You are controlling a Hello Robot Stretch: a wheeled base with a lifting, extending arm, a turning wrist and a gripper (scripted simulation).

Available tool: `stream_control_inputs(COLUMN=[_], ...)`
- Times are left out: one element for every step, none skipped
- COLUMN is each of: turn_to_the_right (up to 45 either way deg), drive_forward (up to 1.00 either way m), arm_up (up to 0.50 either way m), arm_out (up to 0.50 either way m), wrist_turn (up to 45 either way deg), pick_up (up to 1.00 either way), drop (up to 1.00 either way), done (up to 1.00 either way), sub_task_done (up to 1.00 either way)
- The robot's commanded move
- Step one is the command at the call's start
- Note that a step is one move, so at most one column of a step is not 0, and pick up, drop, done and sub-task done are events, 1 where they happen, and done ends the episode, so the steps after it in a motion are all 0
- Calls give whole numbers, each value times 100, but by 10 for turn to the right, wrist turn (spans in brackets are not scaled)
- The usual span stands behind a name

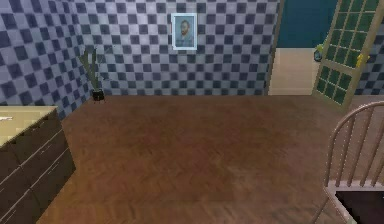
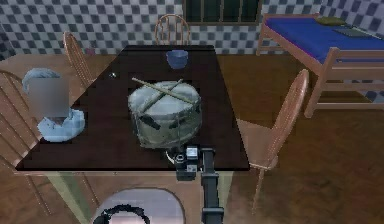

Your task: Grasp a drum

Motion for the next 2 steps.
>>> stream_control_inputs(turn_to_the_right=[0, 0], drive_forward=[0, 0], arm_up=[0, 10], arm_out=[0, 0], wrist_turn=[0, 0], pick_up=[100, 0], drop=[0, 0], done=[0, 0], sub_task_done=[0, 0])
